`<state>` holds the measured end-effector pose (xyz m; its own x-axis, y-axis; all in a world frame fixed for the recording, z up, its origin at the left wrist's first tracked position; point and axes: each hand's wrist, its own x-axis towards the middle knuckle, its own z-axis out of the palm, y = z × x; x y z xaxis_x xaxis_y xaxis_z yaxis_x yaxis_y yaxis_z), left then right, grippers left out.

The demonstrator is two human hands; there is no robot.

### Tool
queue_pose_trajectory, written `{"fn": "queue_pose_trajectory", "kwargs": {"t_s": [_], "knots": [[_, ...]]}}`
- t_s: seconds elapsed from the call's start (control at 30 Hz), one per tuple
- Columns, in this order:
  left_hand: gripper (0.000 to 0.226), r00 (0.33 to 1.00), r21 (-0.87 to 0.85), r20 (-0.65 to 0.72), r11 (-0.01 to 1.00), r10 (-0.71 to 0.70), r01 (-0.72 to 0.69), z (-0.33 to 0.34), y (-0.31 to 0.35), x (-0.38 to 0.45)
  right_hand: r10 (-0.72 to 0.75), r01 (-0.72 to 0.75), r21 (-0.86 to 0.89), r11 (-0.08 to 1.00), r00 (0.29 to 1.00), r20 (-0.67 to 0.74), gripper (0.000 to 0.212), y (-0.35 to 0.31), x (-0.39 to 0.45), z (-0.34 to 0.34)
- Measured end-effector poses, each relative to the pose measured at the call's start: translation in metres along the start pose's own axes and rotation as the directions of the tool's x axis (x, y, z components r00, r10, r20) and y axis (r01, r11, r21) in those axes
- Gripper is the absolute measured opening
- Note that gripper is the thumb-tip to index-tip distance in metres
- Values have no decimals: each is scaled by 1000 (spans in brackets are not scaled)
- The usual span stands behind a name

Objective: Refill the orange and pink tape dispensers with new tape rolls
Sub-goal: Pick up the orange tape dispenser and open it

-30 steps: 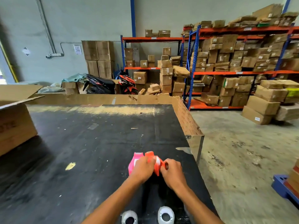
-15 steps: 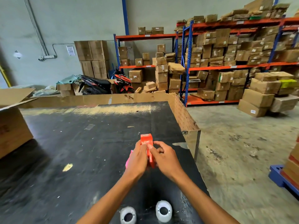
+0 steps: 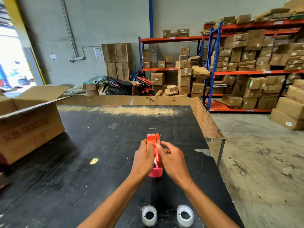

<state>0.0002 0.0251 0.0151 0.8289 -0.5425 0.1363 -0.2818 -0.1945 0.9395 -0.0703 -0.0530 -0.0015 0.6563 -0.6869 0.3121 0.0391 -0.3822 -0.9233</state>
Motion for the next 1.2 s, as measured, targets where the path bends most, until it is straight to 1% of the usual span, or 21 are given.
{"fn": "queue_pose_trajectory", "kwargs": {"t_s": [0.07, 0.2, 0.3, 0.4, 0.43, 0.5, 0.57, 0.6, 0.67, 0.7, 0.77, 0.8, 0.87, 0.93, 1.03, 1.07, 1.1, 1.13, 1.17, 1.2], "knots": [[34, 1000, -7, 0, 1000, -4, 4, -1, -3, -2, -14, 14, -37, 999, 1000, -17, 26, 2, -2, 2], [29, 997, 33, -25, 997, 75, -74, 0, -3, -3, -51, 51, -116, 992, 999, 8, 26, -3, -3, 0], [30, 998, -17, -12, 998, 55, -55, 2, -1, -3, -71, 72, -120, 990, 997, 6, 29, -4, -3, -5], [27, 996, 1, -1, 996, 92, -92, 8, -2, 0, -86, 91, -159, 983, 996, 34, 31, -3, -2, -6], [25, 997, 3, 0, 997, 74, -74, 6, -3, 2, -89, 92, -155, 984, 996, 29, 29, -2, -2, -9], [22, 999, -12, -52, 1000, 5, -6, -7, -10, 14, -30, 25, -127, 992, 999, -33, 25, 1, 3, -22], [23, 992, 36, -119, 999, -36, 41, -30, -17, 26, 67, -79, -182, 980, 995, -69, 25, 16, 14, -42], [23, 993, 37, -107, 998, -47, 51, -38, -18, 30, 121, -133, -252, 959, 991, -62, 27, 27, 21, -52], [23, 996, -34, 17, 996, -87, 88, -39, -10, 29, 230, -223, -431, 875, 973, -36, 34, 44, 28, -58], [23, 989, -80, 92, 989, -119, 126, -32, -6, 26, 262, -241, -508, 827, 965, -32, 36, 50, 29, -55], [20, 966, -170, 197, 964, -169, 203, -15, -1, 20, 295, -253, -610, 751, 955, -32, 38, 58, 27, -41], [19, 954, -220, 227, 944, -195, 246, -9, 0, 17, 305, -249, -658, 711, 952, -30, 39, 61, 26, -35], [19, 934, -302, 257, 897, -249, 323, -5, 0, 14, 284, -194, -768, 610, 959, -17, 42, 66, 23, -23], [21, 920, -354, 287, 864, -265, 359, -8, -1, 12, 252, -162, -835, 525, 967, -30, 47, 71, 19, -16], [22, 920, -346, 310, 873, -239, 344, -14, -6, 9, 273, -180, -855, 487, 961, -47, 54, 72, 17, -19], [22, 923, -326, 312, 887, -226, 327, -17, -8, 9, 286, -192, -852, 487, 957, -52, 56, 68, 18, -21], [21, 923, -309, 318, 897, -215, 315, -19, -11, 9, 287, -212, -831, 514, 956, -66, 56, 63, 18, -25], [21, 924, -305, 325, 902, -203, 305, -19, -13, 8, 265, -224, -789, 573, 961, -81, 55, 55, 18, -29], [23, 923, -304, 332, 905, -193, 298, -20, -14, 7, 234, -225, -706, 672, 968, -85, 54, 47, 16, -33], [25, 921, -306, 342, 904, -188, 298, -19, -15, 6, 206, -214, -570, 793, 975, -79, 54, 38, 11, -37]]}}
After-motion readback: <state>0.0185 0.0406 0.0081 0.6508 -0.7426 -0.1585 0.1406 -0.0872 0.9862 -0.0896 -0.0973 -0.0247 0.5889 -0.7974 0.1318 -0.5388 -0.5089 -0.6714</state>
